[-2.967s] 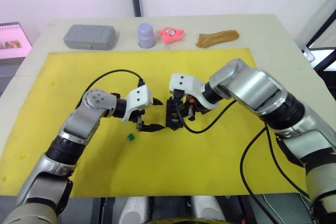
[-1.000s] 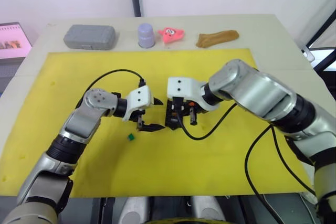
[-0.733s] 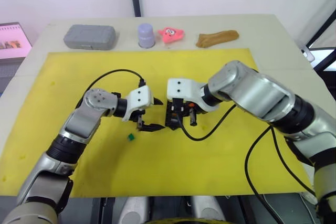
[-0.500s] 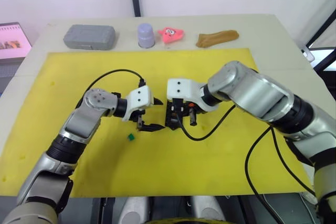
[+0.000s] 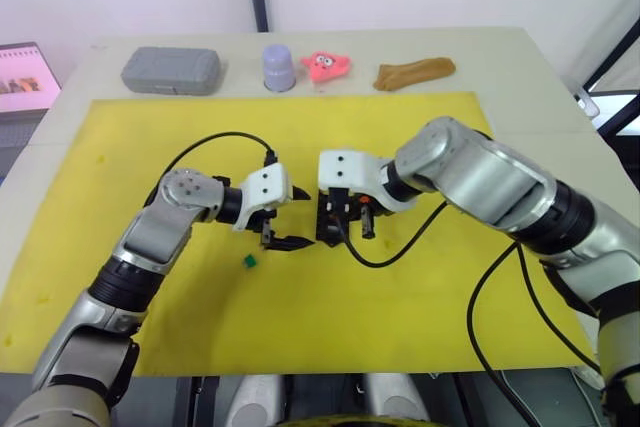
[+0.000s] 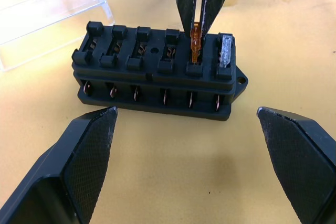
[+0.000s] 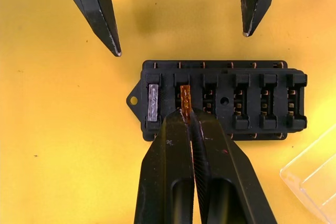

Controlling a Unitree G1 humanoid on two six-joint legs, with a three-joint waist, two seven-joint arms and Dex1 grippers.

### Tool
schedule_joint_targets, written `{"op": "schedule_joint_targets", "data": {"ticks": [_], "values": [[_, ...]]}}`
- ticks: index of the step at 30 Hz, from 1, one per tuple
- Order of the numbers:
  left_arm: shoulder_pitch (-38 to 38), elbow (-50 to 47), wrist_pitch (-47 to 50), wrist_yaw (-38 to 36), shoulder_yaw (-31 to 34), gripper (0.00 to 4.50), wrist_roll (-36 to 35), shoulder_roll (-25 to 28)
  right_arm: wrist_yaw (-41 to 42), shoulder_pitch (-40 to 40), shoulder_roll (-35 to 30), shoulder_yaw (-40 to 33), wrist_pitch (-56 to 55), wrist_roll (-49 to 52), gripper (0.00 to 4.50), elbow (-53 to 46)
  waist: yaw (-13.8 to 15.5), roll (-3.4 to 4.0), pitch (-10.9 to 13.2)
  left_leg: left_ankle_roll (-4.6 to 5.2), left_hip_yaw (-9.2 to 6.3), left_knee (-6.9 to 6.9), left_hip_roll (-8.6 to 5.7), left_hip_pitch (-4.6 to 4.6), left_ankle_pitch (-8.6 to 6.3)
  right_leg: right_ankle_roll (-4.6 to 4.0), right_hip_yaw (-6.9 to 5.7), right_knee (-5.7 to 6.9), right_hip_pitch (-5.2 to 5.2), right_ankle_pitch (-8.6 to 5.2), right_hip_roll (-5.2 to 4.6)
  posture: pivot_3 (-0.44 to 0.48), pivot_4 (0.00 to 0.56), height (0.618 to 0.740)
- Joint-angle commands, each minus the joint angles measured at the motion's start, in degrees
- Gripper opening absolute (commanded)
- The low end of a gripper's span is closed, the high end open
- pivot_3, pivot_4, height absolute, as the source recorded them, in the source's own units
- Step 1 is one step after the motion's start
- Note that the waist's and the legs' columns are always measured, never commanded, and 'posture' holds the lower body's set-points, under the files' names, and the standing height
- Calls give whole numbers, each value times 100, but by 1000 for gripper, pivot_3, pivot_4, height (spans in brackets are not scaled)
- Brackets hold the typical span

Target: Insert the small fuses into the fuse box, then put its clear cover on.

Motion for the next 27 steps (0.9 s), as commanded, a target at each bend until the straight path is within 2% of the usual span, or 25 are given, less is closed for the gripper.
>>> {"op": "schedule_joint_targets", "data": {"ticks": [1,27], "values": [[-45,-174,-34,-9,67,4500,-36,27,-13,7,5,-34,-59,-75,37,-70,3,0,0,0,0,0,0,0,0,0,0,0,0,0,0,0,150,740],[-67,-160,-45,34,40,4500,-14,-36,70,231,-58,403,-397,-608,37,-160,-6,-1,-2,0,0,0,1,7,0,0,0,1,6,0,2,0,150,740]]}}
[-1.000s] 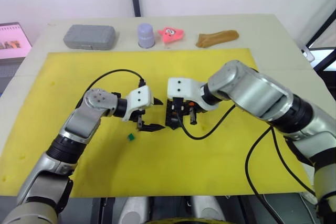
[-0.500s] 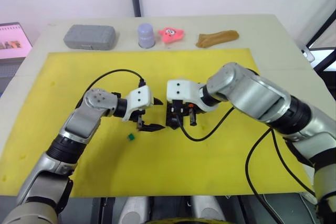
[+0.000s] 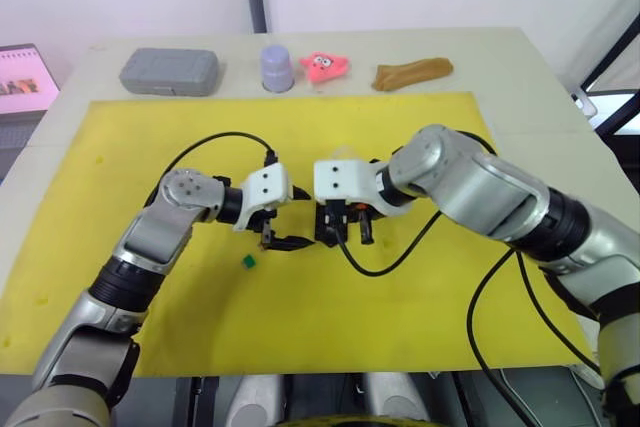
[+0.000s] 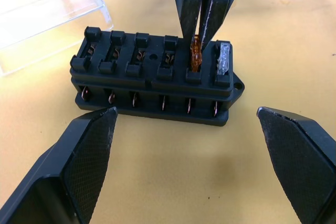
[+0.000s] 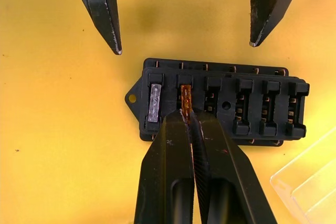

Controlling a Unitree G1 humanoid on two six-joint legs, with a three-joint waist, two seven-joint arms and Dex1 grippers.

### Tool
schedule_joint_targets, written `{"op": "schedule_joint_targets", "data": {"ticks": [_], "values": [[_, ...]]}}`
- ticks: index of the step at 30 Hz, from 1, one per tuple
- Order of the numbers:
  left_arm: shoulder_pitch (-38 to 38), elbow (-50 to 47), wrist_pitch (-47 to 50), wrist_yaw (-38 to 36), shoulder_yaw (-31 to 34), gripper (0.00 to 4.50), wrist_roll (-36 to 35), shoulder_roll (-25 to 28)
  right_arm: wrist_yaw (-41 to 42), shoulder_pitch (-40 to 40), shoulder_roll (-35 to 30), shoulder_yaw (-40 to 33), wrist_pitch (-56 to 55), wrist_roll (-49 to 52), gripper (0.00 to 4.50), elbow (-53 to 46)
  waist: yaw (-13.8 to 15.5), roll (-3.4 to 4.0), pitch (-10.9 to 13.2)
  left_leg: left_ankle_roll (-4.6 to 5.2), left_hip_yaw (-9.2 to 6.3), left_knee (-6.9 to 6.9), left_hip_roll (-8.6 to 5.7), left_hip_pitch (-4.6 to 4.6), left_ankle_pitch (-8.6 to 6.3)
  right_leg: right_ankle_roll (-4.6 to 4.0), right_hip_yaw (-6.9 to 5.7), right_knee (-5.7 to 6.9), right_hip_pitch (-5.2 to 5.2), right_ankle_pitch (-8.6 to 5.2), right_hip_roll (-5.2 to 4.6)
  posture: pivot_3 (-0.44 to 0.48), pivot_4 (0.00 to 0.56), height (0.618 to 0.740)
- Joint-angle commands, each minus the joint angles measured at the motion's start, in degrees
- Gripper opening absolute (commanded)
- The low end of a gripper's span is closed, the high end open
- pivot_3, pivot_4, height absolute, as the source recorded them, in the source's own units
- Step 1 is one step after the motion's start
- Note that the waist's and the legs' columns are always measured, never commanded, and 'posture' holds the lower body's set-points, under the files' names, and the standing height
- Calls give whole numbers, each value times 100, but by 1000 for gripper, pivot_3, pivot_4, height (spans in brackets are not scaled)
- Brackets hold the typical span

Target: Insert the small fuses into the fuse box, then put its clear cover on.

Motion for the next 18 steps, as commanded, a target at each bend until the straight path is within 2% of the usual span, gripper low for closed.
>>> {"op": "schedule_joint_targets", "data": {"ticks": [1,18], "values": [[-61,-158,-50,24,41,4500,-14,-13,47,123,-40,155,5,-115,37,62,0,0,0,0,0,0,0,0,0,0,0,0,0,0,0,0,150,740],[-17,-193,-24,57,62,4500,-17,-4,234,129,101,64,-66,-267,37,293,0,0,-2,0,0,0,0,4,0,0,0,0,4,0,1,0,150,740]]}}
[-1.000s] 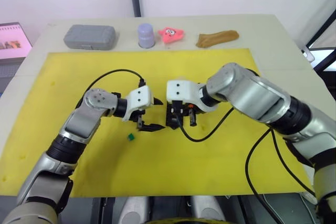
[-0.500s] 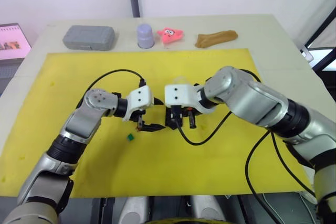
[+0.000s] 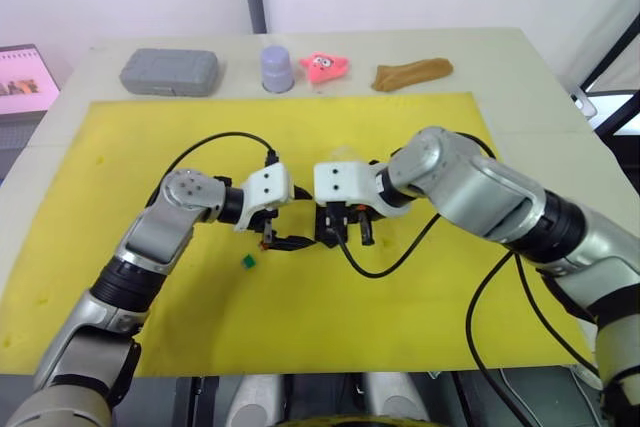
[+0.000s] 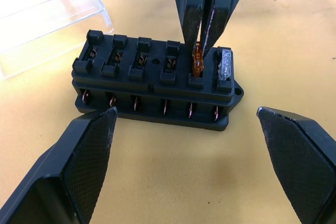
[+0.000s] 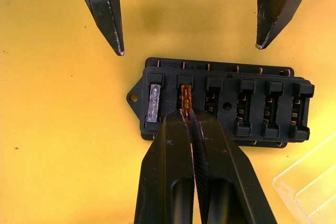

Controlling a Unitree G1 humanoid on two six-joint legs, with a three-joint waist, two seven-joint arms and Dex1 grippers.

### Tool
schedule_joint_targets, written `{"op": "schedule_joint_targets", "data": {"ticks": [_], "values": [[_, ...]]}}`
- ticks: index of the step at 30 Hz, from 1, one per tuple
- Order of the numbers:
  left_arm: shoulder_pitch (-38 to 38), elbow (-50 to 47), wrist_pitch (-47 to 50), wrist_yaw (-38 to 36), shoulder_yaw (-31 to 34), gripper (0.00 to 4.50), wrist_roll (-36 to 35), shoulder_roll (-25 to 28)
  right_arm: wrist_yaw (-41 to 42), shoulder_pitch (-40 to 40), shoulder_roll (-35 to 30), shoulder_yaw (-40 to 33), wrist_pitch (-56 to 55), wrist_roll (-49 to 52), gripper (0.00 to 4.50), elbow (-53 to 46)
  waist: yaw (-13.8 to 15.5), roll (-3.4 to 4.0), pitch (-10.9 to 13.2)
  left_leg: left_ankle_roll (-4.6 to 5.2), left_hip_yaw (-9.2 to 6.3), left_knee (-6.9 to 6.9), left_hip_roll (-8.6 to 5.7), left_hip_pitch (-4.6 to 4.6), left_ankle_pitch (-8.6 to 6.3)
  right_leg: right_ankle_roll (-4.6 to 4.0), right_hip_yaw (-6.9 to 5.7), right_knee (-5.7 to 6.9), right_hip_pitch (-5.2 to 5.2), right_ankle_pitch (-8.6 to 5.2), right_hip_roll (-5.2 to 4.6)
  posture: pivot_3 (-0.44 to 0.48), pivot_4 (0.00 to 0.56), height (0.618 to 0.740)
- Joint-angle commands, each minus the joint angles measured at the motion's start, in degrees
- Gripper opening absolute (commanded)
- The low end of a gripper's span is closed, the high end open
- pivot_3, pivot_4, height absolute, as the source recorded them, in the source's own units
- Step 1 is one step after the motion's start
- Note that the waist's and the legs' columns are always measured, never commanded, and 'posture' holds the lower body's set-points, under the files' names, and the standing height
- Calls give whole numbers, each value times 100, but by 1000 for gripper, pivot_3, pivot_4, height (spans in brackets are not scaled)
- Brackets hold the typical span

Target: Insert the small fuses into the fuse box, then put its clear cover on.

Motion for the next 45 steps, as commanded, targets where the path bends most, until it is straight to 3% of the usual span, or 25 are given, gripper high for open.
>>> {"op": "schedule_joint_targets", "data": {"ticks": [1,13,17,34,45], "values": [[-21,-185,-28,29,63,4500,-16,25,20,40,46,91,33,-76,37,145,0,0,0,0,0,0,0,0,0,0,0,0,0,0,0,0,150,740],[-33,-161,-34,15,67,4500,-18,32,71,-40,64,46,66,-108,37,169,-1,0,0,0,0,0,0,0,0,0,0,0,0,0,0,0,150,740],[-37,-156,-29,14,65,4500,-17,30,45,-40,79,35,70,-143,1450,188,2,0,0,0,0,0,0,-2,0,0,0,0,-1,0,-1,0,150,740],[-57,-106,-63,8,75,4500,-5,37,277,-287,-47,-328,36,-52,1450,208,15,0,0,0,0,0,-1,-5,0,0,-1,-2,-2,0,-2,0,150,740],[-111,9,-131,-18,76,4500,17,31,412,-169,-251,-1044,86,359,1450,-181,13,0,0,0,0,-1,-1,-7,0,0,-1,-3,-5,0,-1,0,150,740]]}}
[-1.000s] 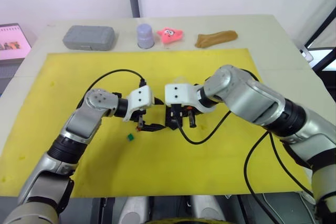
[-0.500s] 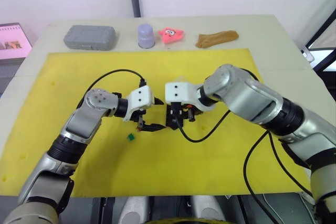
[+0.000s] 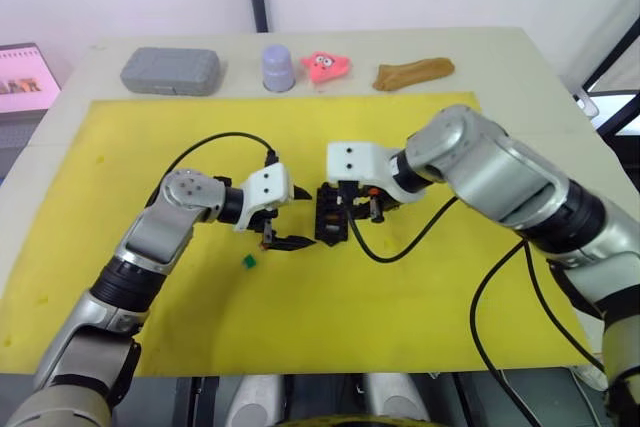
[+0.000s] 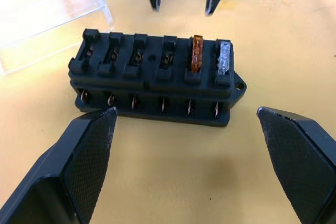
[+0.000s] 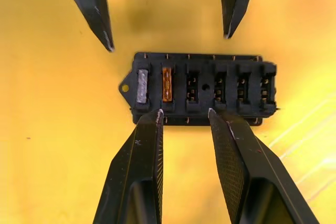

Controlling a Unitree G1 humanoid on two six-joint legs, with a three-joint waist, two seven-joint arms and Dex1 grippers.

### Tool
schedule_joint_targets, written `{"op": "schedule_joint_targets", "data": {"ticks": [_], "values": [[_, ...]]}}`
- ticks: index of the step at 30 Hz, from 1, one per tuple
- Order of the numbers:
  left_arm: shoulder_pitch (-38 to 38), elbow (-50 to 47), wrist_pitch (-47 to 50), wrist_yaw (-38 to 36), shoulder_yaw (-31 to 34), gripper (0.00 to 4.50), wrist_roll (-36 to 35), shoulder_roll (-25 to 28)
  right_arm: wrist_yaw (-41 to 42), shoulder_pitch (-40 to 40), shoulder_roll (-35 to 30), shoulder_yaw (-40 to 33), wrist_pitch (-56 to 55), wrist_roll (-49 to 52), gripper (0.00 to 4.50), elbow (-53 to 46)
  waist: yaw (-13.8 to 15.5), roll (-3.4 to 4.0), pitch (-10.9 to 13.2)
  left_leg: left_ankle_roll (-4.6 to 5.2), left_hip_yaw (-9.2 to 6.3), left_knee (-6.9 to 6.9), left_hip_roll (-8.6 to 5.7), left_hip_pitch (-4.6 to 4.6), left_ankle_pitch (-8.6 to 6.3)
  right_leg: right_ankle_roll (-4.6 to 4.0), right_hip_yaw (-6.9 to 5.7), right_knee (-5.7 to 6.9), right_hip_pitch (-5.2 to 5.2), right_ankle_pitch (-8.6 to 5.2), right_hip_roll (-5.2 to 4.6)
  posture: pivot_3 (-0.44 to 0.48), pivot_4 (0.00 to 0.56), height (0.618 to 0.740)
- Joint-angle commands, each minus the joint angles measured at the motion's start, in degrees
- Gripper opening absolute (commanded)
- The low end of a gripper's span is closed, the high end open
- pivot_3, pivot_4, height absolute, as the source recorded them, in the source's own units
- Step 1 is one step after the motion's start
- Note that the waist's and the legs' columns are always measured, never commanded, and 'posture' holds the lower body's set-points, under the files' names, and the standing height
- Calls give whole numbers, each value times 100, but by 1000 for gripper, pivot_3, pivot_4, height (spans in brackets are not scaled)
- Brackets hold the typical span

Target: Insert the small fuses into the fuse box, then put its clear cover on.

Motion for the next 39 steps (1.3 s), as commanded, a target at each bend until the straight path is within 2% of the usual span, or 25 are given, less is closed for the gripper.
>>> {"op": "schedule_joint_targets", "data": {"ticks": [1,4,5,7,8,13,17,31,39], "values": [[-111,-11,-115,-12,75,4500,14,33,-65,25,37,-509,-10,198,1450,-154,3,0,0,0,0,0,0,0,0,0,0,0,0,0,0,0,150,740],[-133,13,-122,-26,79,4500,19,40,-214,254,122,-803,-96,314,1450,-141,6,-1,0,0,0,0,0,0,0,0,0,0,0,0,0,0,150,740],[-142,20,-121,-29,81,4500,20,41,-340,414,243,-1024,-64,412,917,-116,7,-1,0,0,0,0,0,-1,0,0,0,0,1,0,-1,0,150,740],[-160,43,-125,-28,85,4500,23,42,-580,816,438,-1348,-278,487,179,-86,10,-1,0,0,0,1,0,0,0,0,0,0,2,0,-1,0,150,740],[-168,58,-129,-28,86,4500,23,41,-656,1002,479,-1422,-471,469,73,-97,13,-1,0,0,0,0,0,-1,0,0,1,-1,2,0,-1,0,150,740],[-200,97,-121,-35,91,4500,18,50,-849,1825,663,-1764,-1390,556,73,-206,19,-1,0,0,3,1,-3,-1,0,0,1,-1,2,0,0,0,150,740],[-191,84,-105,-51,101,4500,9,81,-1028,2182,691,-1834,-1829,399,73,3,11,-1,0,0,2,0,-1,0,0,0,1,0,1,0,3,0,150,740],[-179,114,-117,-39,81,4500,32,99,-846,2524,615,-1902,-1994,574,73,151,8,-1,0,0,2,1,-1,0,0,0,1,0,2,0,6,0,150,740],[-173,117,-118,-60,78,4500,26,111,-882,2376,714,-2172,-1847,800,73,164,9,-1,0,0,2,1,-1,0,0,0,1,0,2,0,6,0,150,740]]}}
